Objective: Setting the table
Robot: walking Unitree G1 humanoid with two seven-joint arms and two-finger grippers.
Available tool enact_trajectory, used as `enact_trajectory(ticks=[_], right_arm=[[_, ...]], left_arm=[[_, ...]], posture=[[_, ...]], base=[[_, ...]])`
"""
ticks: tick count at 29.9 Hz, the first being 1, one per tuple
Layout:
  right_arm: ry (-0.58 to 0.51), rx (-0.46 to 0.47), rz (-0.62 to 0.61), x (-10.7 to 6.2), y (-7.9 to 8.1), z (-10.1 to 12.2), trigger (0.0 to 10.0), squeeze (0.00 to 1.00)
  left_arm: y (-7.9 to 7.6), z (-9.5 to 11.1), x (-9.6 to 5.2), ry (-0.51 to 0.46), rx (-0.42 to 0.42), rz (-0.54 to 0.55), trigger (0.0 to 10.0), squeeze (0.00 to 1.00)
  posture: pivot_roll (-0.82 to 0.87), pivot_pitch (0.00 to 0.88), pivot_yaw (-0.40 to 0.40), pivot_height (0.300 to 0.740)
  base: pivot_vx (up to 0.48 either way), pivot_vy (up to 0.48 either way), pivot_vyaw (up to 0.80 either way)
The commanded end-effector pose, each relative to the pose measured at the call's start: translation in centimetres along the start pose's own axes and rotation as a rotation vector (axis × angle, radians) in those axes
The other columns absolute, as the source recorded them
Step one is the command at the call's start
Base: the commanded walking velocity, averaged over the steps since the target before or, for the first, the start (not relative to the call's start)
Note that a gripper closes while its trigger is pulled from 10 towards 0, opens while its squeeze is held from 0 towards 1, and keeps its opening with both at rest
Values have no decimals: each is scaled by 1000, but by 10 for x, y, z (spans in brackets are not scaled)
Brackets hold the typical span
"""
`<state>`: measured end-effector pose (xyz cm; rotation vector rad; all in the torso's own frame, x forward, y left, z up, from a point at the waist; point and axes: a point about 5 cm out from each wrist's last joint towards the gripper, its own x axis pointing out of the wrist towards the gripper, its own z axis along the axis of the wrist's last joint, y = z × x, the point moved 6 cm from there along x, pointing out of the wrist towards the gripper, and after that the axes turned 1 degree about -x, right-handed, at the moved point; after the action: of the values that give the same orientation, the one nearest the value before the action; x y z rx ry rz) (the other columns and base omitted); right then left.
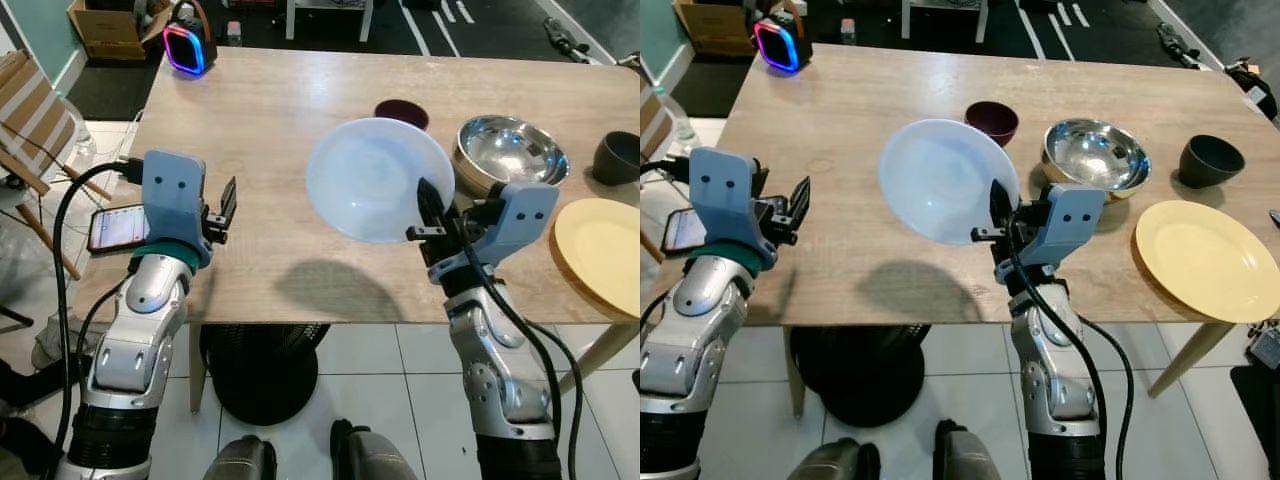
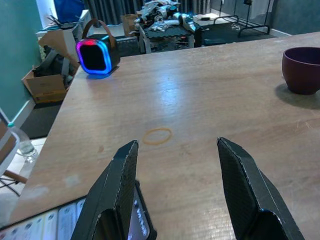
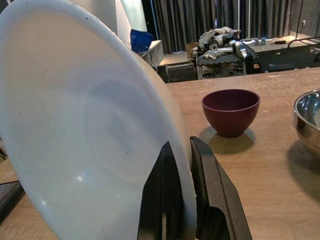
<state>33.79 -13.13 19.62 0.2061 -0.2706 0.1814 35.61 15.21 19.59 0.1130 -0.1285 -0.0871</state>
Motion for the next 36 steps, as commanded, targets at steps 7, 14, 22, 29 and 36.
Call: enact_trajectory(ticks=[7,14,22,29,36], right_arm=[[5,-4,-19,-2,-5,-4,10000,0],[9,-7,-22,-3,-5,-5,10000,0],[10,-12,-28,-4,-7,-5,10000,0],[9,-14,-31,-5,-8,-5,10000,0],[10,-17,-35,-5,-9,-5,10000,0]], left_arm=[[-2,-7,-1,16,8,8,10000,0],[-3,-7,0,14,6,6,10000,0],[-5,-7,1,14,3,1,10000,0],[-6,-7,1,12,2,-1,10000,0],[-7,-7,2,12,0,-6,10000,0]], posture=[[29,3,4,740],[26,6,5,740],[19,9,7,740],[15,11,9,740],[11,13,10,740]], base=[[-378,0,0],[-379,0,0],[-381,0,0],[-382,0,0],[-387,0,0]])
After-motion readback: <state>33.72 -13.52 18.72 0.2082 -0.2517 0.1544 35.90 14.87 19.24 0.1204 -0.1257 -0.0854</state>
